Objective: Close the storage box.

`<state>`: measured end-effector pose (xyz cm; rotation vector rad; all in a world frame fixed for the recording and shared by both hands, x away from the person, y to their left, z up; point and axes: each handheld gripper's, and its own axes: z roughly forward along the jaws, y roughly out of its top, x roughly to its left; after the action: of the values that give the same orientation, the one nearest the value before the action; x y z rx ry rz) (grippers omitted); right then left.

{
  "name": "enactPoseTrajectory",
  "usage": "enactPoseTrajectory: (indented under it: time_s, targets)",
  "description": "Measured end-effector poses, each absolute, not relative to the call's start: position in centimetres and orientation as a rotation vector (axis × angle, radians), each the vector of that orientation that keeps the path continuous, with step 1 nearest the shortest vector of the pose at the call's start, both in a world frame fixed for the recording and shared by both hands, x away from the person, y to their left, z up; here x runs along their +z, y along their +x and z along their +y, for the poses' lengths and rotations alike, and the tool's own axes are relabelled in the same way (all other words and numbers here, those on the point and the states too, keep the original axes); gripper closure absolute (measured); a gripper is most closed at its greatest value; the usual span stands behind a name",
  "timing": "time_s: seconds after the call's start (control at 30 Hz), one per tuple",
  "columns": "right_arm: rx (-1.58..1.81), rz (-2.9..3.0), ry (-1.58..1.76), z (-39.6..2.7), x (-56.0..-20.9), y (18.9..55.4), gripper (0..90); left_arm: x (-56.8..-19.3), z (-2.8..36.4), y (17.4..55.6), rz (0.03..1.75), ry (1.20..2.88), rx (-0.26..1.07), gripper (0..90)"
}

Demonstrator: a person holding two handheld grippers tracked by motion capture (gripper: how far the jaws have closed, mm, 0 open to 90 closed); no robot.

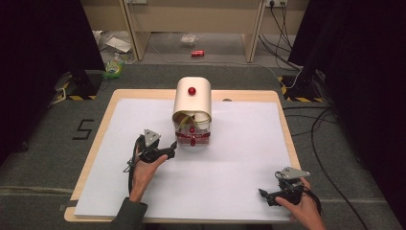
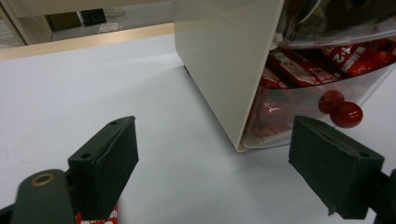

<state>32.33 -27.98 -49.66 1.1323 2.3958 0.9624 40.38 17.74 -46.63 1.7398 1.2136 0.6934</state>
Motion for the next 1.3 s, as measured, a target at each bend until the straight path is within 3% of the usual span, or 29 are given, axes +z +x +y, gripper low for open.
enactPoseTrajectory:
  time_s: [1.3]
  targets:
    - [0.962, 2.397, 1.132, -28.0, -49.7, 32.3, 0.2, -46.7, 17.7, 37.7, 1.174, 1.749, 0.622, 14.8]
